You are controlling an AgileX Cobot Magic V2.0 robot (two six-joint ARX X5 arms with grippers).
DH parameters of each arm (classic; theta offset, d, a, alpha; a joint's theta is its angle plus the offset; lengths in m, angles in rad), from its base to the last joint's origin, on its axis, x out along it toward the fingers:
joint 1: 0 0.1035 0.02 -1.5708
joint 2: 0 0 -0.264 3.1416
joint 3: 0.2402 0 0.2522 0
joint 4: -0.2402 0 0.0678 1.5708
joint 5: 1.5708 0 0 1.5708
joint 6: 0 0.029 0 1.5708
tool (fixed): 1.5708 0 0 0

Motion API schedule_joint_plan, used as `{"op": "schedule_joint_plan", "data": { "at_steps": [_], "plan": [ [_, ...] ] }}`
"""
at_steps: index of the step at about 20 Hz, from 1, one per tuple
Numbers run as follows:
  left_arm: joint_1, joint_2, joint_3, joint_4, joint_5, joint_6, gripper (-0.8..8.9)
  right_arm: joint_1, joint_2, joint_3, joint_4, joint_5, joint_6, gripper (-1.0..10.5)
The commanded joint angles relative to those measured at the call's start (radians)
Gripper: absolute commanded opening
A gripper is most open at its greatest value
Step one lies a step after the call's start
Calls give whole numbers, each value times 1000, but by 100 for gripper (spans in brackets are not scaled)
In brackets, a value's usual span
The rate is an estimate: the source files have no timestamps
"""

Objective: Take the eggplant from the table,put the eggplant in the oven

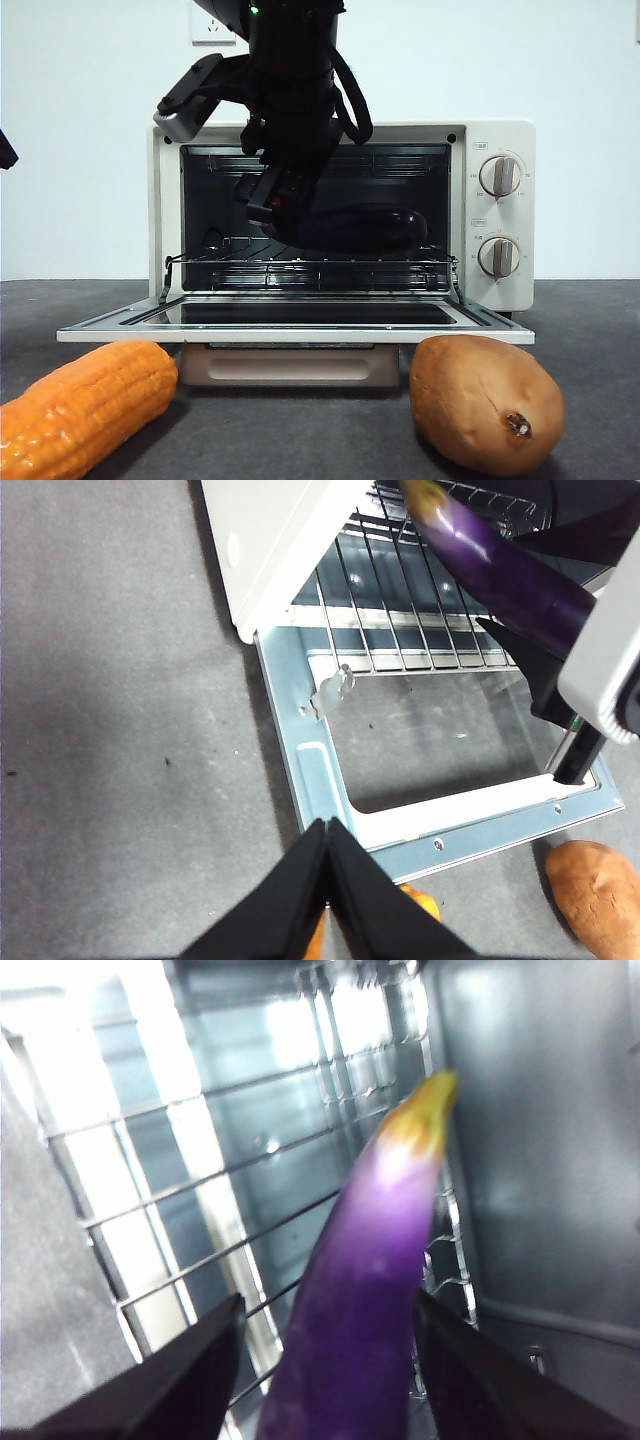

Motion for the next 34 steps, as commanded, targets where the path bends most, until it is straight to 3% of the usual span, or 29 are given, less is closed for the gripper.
{"op": "schedule_joint_plan", "data": {
  "at_steps": [1,6,9,14,26,34],
  "plan": [
    [0,25,6,19,2,8,4,29,-24,24,-25,4,36,270],
    [0,169,6,74,2,4,4,100,-270,24,-196,-113,191,222],
    [-3,297,6,96,3,4,4,156,-447,24,-291,-131,269,140],
    [-20,458,6,149,18,-5,4,217,-657,24,-327,-225,307,3],
    [-104,637,7,212,51,-27,4,237,-847,24,-328,-225,327,3],
    [-104,696,7,257,245,-25,4,237,-889,24,-348,-224,326,3]
  ]
}}
